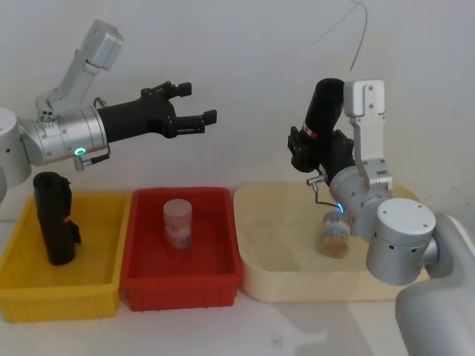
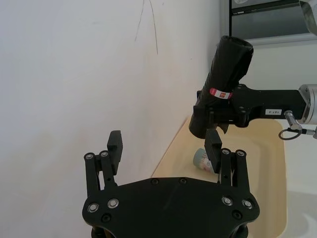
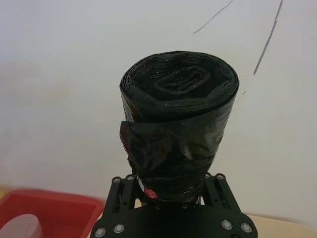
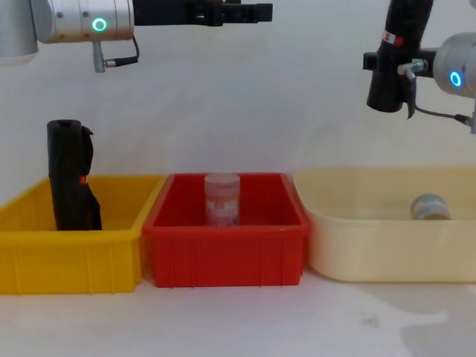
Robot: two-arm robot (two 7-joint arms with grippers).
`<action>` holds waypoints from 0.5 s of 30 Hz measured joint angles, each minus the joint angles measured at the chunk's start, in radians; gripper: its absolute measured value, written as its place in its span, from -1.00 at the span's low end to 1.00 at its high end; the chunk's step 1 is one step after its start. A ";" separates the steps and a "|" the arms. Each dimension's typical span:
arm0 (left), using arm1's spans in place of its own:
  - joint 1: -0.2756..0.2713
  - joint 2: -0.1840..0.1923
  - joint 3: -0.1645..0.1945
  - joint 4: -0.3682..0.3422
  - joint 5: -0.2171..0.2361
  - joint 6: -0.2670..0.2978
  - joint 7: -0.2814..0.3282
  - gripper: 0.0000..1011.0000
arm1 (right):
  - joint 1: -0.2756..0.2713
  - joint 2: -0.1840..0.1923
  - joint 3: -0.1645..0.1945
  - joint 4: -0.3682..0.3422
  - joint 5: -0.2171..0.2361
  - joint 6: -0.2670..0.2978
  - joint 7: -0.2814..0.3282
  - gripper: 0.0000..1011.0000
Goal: Pick up the garbage bag with the one hand and transfer it to the other hand.
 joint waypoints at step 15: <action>0.000 0.000 0.000 0.000 0.000 0.000 0.000 0.98 | 0.004 0.009 -0.008 0.007 -0.006 0.014 0.023 0.87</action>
